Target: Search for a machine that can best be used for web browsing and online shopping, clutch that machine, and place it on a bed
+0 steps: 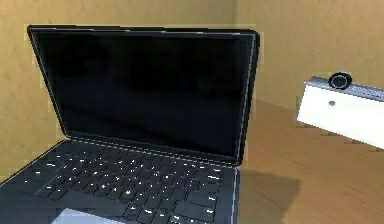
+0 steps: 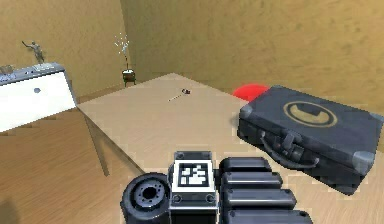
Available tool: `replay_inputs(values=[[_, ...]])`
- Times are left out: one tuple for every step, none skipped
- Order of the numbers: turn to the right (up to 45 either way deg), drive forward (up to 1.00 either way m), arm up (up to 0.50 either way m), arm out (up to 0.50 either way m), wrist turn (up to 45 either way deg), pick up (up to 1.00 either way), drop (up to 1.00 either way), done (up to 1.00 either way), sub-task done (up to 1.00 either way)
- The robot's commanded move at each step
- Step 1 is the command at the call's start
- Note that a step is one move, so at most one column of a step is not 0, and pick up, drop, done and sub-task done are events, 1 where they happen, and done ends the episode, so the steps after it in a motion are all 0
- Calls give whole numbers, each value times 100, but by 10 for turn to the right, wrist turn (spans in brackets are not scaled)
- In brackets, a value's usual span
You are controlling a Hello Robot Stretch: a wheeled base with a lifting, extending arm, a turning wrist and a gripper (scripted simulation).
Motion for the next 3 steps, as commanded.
replay_inputs(values=[[-450,0,0,0,0,0,0,0,0],[0,20,0,0,0,0,0,0,0],[-450,0,0,0,0,0,0,0,0]])
